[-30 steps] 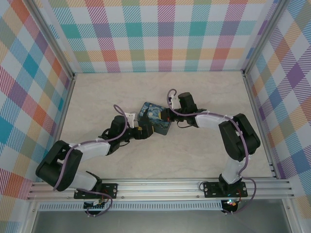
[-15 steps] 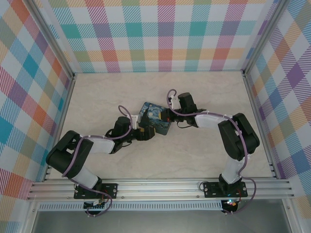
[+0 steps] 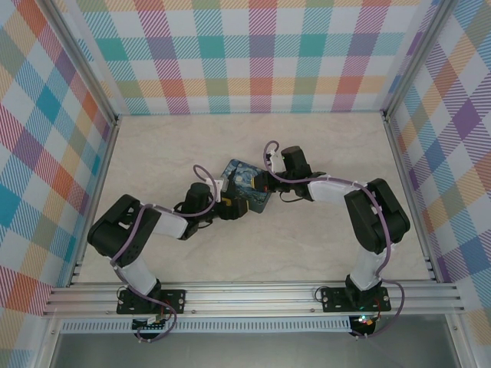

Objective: Unlock a padlock with a key

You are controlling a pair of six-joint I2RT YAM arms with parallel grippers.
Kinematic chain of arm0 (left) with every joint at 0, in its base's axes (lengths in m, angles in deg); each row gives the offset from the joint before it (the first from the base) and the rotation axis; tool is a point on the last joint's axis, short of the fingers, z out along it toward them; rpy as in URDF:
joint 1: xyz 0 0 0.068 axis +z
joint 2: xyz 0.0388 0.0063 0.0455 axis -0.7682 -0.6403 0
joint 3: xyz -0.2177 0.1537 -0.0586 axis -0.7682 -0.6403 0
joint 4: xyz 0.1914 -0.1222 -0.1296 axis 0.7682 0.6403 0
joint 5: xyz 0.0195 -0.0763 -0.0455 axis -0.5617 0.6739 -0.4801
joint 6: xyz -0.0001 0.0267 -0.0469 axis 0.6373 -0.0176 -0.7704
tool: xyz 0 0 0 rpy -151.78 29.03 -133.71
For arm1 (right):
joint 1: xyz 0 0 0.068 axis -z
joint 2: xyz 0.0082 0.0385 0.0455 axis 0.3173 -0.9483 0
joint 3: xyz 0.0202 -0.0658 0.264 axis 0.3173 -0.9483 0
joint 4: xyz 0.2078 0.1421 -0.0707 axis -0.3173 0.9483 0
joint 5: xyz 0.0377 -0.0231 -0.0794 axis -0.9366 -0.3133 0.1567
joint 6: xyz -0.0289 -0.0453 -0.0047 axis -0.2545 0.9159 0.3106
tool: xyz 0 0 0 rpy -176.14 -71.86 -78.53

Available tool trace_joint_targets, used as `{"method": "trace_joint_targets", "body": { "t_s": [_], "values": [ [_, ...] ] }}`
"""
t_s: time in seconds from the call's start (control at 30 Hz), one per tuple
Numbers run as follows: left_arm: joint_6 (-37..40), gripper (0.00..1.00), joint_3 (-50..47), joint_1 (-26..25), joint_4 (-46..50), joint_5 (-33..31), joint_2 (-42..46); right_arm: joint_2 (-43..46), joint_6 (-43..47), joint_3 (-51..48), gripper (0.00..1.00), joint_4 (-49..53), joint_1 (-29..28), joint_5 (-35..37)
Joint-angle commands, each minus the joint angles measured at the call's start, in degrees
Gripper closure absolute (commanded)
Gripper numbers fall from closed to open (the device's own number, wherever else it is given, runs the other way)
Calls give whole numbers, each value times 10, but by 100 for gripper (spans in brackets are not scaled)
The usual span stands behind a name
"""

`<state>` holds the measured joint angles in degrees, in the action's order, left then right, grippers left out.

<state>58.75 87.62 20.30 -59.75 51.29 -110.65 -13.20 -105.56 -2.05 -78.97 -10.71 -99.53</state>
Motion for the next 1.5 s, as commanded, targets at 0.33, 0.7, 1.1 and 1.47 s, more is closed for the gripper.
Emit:
{"method": "trace_joint_targets", "body": {
  "t_s": [0.33,0.7,1.1,1.47],
  "values": [
    [-12,30,55,-16,-12,67,-57,-4,6,-19,96,50,-1,10],
    [-47,47,72,-16,-22,38,-75,-1,2,-23,96,42,-3,9],
    [-83,61,75,-18,-49,9,-84,7,0,-27,96,36,-5,8],
    [-107,68,68,-25,-40,-11,-61,76,44,-24,95,43,-4,33]
  ]
}}
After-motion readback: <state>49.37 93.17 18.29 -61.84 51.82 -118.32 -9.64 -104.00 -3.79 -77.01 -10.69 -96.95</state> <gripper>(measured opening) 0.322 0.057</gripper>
